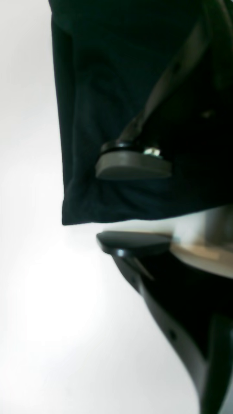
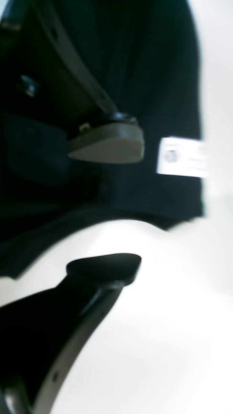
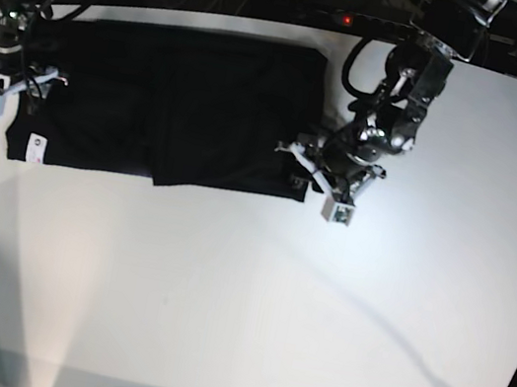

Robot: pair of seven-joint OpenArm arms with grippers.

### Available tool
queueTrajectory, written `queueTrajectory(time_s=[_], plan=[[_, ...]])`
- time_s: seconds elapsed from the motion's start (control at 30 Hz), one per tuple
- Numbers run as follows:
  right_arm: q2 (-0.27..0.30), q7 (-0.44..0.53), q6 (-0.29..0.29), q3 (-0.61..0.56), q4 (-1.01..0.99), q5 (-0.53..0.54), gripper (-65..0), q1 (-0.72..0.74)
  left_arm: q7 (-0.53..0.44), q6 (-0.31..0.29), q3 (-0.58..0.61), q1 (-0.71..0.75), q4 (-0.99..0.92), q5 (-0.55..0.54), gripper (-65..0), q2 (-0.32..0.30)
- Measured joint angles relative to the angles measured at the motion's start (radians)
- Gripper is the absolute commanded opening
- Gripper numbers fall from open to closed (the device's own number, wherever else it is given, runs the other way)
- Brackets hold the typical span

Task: Fold the T-shirt properly
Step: 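Move the left gripper to the folded edge and grasp it, then lift the strip end with the right gripper and fold it over the stack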

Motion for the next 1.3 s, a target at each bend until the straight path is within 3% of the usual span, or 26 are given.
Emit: queueTrajectory(time_s=[0.53,0.7,0.93,1.13,1.3], plan=[[0.026,0.101,0.032,0.006,-0.194,0.058,-21.4,0.014,0.01,0.0,-0.003,0.0,0.004,0.0,-38.8,-0.002],[0.044,0.102,0.081,0.006,-0.229,0.082,-36.0,0.017,0.007,0.0,-0.005,0.003,0.004,0.0,-38.8,-0.002],[0.034,0.11,0.097,0.001,-0.231,0.088,-65.0,0.017,0.005,0.0,-0.005,0.006,0.005,0.0,-38.8,-0.002],[0.029,0.064,0.099,-0.001,-0.174,0.044,-65.0,0.017,0.048,0.004,-0.015,0.025,0.088,0.001,-38.8,-0.007],[-0.001,-0.013,0.103,0.006,-0.052,-0.011,-65.0,0.013,0.037,0.003,-0.128,0.076,0.201,0.001,-38.8,-0.005]])
